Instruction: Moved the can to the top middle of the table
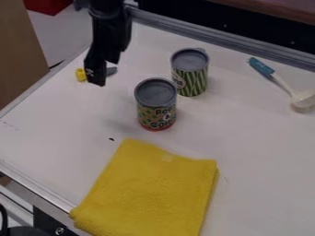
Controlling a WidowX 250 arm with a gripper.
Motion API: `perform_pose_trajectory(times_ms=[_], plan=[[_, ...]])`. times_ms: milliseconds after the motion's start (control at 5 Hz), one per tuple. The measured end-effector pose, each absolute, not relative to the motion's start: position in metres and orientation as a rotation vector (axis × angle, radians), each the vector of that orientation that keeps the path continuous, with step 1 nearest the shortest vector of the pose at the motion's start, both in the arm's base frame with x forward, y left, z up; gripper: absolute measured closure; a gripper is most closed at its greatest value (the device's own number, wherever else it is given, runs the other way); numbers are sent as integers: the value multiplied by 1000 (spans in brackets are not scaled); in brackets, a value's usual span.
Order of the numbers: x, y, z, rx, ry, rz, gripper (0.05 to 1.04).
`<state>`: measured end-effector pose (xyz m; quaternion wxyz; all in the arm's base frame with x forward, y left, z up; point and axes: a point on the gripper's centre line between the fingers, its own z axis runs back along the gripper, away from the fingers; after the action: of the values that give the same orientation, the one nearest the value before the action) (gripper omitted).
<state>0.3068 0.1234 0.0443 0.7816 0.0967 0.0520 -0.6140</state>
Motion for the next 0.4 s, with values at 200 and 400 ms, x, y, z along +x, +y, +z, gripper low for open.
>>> perform_pose_trajectory(times_ms=[200, 400], plan=[[311, 116, 35, 224, 56, -1322, 84], [311, 107, 24, 188, 64, -1338, 84]])
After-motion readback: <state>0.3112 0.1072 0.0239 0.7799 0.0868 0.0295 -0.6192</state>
